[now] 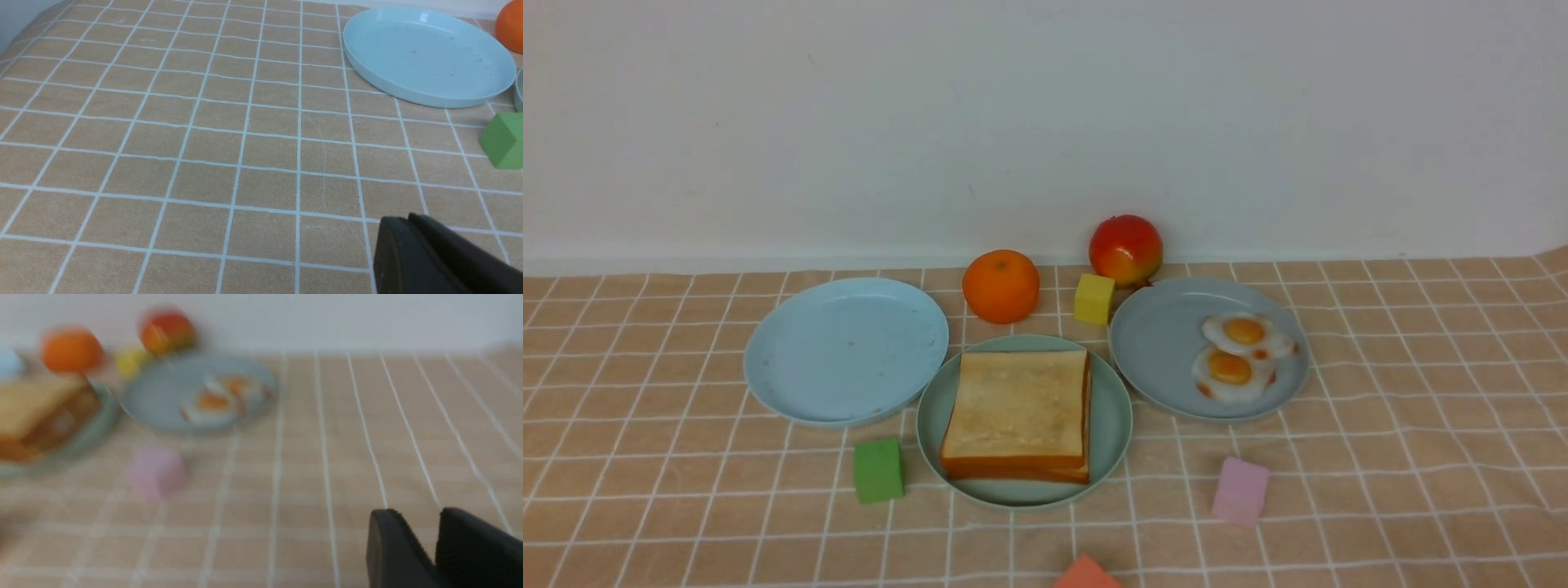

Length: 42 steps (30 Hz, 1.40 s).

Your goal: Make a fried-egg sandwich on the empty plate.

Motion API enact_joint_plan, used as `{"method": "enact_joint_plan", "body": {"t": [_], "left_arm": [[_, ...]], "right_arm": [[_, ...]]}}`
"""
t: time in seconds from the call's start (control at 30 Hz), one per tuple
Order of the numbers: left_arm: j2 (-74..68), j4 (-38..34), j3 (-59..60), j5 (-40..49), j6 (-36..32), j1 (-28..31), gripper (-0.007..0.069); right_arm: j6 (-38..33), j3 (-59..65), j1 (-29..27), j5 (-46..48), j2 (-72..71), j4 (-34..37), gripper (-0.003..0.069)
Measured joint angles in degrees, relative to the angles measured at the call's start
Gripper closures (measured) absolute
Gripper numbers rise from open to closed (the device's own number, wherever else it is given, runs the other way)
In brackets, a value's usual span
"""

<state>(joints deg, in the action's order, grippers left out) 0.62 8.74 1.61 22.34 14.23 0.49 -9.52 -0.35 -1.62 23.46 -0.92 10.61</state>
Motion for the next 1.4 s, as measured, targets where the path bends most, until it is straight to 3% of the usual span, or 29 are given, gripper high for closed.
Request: {"method": "enact_joint_plan", "body": {"t": [0.63, 1.4], "left_arm": [[0.0, 0.0, 0.11, 0.06, 0.0, 0.0, 0.058], [0.0, 0.0, 0.12, 0.06, 0.0, 0.0, 0.055]], "right_arm": [[7.57, 1.12, -0.41, -1.12, 0.07, -8.16, 0.0445], [7.96, 1.12, -0.41, -1.19, 0.07, -8.53, 0.0427]]}}
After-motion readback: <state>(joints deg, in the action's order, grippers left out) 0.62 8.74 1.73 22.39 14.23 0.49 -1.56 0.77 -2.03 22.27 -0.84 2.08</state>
